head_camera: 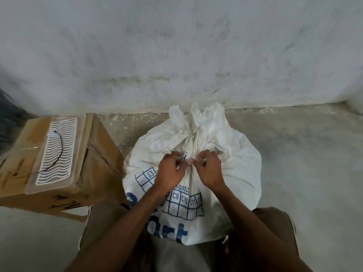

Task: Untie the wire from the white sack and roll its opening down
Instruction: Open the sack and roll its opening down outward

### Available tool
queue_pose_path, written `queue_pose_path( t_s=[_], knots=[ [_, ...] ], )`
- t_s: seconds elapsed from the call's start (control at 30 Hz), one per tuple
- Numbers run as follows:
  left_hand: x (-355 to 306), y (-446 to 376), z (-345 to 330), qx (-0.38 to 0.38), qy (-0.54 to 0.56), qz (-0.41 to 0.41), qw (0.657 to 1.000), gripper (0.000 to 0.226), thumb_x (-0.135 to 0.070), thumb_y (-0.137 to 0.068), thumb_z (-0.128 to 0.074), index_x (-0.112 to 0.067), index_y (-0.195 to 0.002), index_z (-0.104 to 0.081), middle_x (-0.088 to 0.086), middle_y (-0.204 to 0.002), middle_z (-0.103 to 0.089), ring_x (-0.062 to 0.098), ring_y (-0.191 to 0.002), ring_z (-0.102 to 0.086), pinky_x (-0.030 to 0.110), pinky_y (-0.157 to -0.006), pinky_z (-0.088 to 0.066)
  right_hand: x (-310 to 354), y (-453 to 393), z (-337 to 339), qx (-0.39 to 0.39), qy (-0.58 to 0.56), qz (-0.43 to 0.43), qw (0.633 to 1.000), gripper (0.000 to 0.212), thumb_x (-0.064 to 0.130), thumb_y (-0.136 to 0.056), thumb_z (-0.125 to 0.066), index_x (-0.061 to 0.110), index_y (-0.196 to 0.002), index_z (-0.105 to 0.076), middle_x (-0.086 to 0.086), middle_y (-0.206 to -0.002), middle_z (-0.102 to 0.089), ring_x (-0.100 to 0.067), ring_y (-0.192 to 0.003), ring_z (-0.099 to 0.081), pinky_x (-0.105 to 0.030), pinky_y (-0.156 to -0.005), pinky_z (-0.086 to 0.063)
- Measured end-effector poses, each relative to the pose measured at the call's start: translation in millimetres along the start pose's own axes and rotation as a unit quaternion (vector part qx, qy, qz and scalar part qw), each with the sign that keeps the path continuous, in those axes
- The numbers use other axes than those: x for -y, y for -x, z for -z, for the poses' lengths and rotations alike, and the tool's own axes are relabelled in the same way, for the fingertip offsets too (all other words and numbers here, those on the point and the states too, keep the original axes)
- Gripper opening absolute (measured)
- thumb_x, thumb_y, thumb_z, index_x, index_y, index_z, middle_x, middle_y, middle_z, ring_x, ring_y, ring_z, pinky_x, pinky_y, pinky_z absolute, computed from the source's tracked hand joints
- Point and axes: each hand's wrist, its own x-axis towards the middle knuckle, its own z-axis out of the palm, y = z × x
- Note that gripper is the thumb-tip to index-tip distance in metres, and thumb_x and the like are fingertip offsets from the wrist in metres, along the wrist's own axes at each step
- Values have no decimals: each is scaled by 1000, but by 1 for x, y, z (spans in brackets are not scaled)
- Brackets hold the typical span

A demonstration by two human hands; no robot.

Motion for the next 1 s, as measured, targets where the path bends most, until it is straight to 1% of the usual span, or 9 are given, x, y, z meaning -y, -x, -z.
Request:
queue_pose_path(
  t_s=[0.1,0.27,0.4,0.47,0.6,0.7,0.8,0.9,1.0],
  knots=[
    [-3,-14,-11,-8,-17,-2,1000,39,-50,-93,-56,-20,-115,-67,-2,-99,-72,15,-96,-65,34,-85,-53,-1,-13,-10,2,10,-31,999,27,37,-86,-76,11,-84,-65,0,-80,-67,-16,-79,-61,-30,-69,-46],
    [-12,-19,-10,3,-15,-8,1000,18,-28,-100,-56,-12,-102,-65,3,-93,-73,21,-87,-68,34,-82,-52,4,-15,-9,-15,3,-1,1000,17,22,-88,-75,9,-81,-67,0,-75,-68,-18,-75,-64,-32,-69,-51],
    [-21,-1,6,-22,54,25,998,14,-21,-103,-52,-10,-105,-61,-1,-85,-67,21,-83,-64,25,-71,-41,14,6,12,-65,-34,4,997,5,8,-94,-65,10,-90,-62,1,-86,-66,-15,-79,-64,-9,-67,-45],
    [-24,14,22,-31,97,38,994,15,-19,-104,-50,-12,-112,-61,-2,-84,-65,20,-81,-63,27,-69,-41,21,20,30,-98,-56,-7,994,7,10,-97,-62,14,-92,-59,0,-88,-65,-13,-77,-63,-5,-63,-42],
    [-33,48,55,-25,197,36,979,28,-17,-95,-47,-12,-113,-67,6,-104,-71,20,-95,-65,35,-85,-50,39,59,67,-147,-82,2,986,1,14,-100,-59,14,-100,-59,2,-87,-65,-9,-75,-61,-9,-64,-43],
    [-50,75,75,-25,220,57,974,21,-21,-92,-50,-18,-98,-70,-3,-93,-71,16,-90,-64,34,-80,-49,61,88,85,-151,-87,24,985,1,13,-100,-58,13,-101,-59,2,-88,-65,-3,-76,-59,-7,-65,-42],
    [-65,100,93,-28,208,70,975,18,-26,-95,-59,-21,-79,-62,-4,-79,-65,20,-82,-61,34,-74,-44,87,114,97,-151,-98,40,983,5,6,-98,-57,10,-99,-57,2,-90,-63,-1,-78,-59,-21,-69,-47],
    [-71,121,106,-27,191,65,979,17,-40,-95,-62,-23,-95,-67,-3,-98,-71,21,-97,-66,34,-85,-49,104,144,104,-145,-115,15,983,10,0,-96,-57,10,-97,-56,1,-85,-62,-5,-74,-56,-25,-69,-44],
    [-79,142,117,4,156,62,986,46,-57,-91,-61,-32,-130,-55,-4,-116,-67,20,-107,-63,39,-98,-50,111,178,106,-134,-133,8,982,13,1,-93,-58,11,-90,-52,3,-76,-56,-13,-67,-50,-28,-64,-40]
  ],
)
